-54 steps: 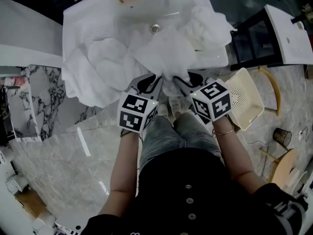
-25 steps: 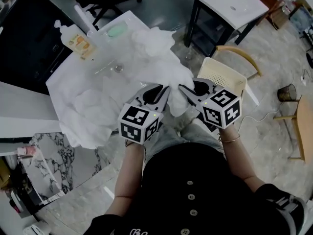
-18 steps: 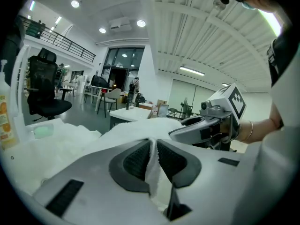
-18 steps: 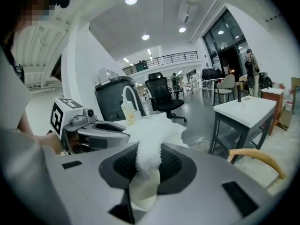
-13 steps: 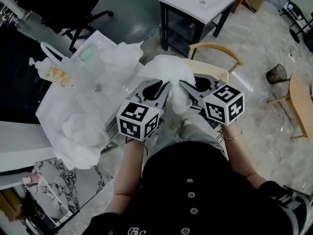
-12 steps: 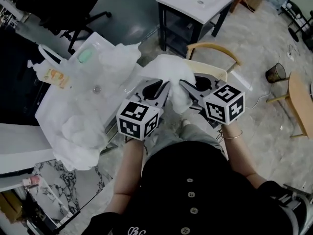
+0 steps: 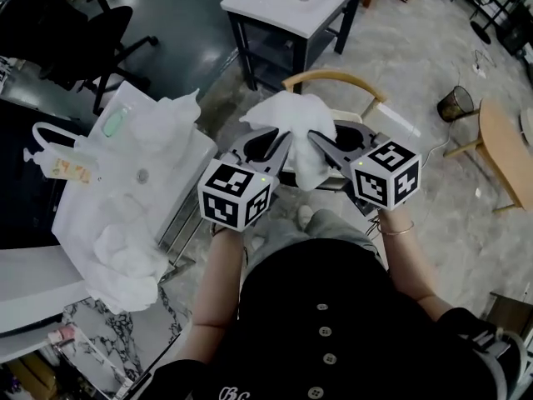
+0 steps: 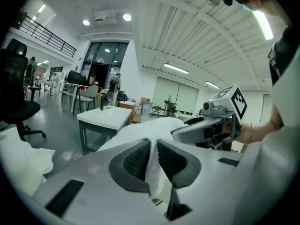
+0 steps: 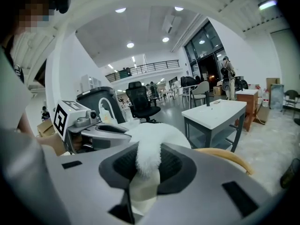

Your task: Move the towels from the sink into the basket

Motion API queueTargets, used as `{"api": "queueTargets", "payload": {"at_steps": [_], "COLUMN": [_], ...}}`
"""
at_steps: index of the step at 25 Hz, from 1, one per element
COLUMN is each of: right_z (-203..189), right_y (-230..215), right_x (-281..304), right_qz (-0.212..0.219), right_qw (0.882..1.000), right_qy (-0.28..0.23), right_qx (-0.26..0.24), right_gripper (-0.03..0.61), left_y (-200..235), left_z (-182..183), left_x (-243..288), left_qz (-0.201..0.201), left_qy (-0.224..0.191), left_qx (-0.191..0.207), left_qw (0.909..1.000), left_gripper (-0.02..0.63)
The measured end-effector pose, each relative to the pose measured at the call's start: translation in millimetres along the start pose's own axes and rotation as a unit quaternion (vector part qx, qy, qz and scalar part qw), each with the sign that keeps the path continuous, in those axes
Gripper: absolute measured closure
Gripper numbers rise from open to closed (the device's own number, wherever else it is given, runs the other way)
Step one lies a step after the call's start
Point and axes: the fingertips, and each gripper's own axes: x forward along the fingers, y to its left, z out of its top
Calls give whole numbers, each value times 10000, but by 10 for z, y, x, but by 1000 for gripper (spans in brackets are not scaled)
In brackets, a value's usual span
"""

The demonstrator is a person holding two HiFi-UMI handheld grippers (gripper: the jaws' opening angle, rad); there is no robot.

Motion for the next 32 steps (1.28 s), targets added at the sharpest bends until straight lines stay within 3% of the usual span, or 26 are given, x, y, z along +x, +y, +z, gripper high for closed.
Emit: {"api": "queueTargets", "payload": {"at_steps": [8,17,27,32], "right_z": [-253,-653,-1157,-1354], "right_y": [-516,-956,-1390,-1596], "right_x": [-231,-192,74,269], "right_qz": [-235,-213,-35,46], "right_qw": [9991,9963,9900,9873], "right_qy": [86,474,919,1135], "right_qx": [352,678,1067,1114], "right_gripper": [492,492,492,491], "left_y": [-231,-266,-86,65], "left_z": [-121,-471,-957,-1178], "left_x": [565,1053,1523,1734], "left_qz": [-237,-270,-196,-108], "left_qy": [275,807,1323,1558], "left_qx": [-203,-560,-1111,-1206], "left_qw": [9991,9948,9848,9803], "left_gripper": [563,563,563,563]}}
